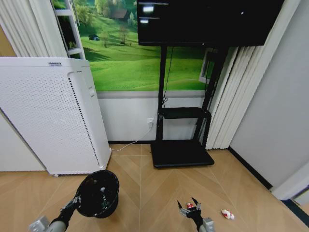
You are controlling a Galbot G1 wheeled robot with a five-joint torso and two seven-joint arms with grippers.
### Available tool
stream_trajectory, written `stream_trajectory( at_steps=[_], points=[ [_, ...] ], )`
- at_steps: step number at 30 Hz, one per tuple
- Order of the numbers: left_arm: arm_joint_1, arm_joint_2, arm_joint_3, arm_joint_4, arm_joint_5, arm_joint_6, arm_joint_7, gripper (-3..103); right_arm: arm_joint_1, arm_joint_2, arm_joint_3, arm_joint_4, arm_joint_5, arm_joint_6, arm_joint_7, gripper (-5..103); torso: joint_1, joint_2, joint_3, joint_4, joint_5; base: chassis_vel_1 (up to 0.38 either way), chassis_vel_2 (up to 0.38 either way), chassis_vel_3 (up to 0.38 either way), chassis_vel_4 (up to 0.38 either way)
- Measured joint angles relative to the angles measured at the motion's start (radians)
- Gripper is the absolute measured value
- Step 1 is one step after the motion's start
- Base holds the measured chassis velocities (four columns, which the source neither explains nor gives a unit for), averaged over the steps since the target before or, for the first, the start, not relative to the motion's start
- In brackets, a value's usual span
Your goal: Pick up the trash bin and place the garbage on the floor into it.
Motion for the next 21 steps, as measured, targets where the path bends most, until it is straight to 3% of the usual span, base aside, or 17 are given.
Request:
stream_trajectory(
  at_steps=[7,21],
  points=[
    [0.04,0.002,-0.047,-0.003,-0.011,0.0,0.048,7,0.122,-0.013,-0.02,-0.171,-0.026,-0.003,-0.015,100,0.0,0.0,0.0,0.0001,0.0005,0.027,0.02,-0.029,-0.019],
    [0.039,-0.015,0.001,-0.036,-0.013,0.005,0.045,7,0.198,-0.027,-0.006,-0.401,-0.06,0.018,-0.039,100,0.0,0.0,0.0,-0.0002,0.0001,0.0,0.0,0.0,0.0]
  ],
)
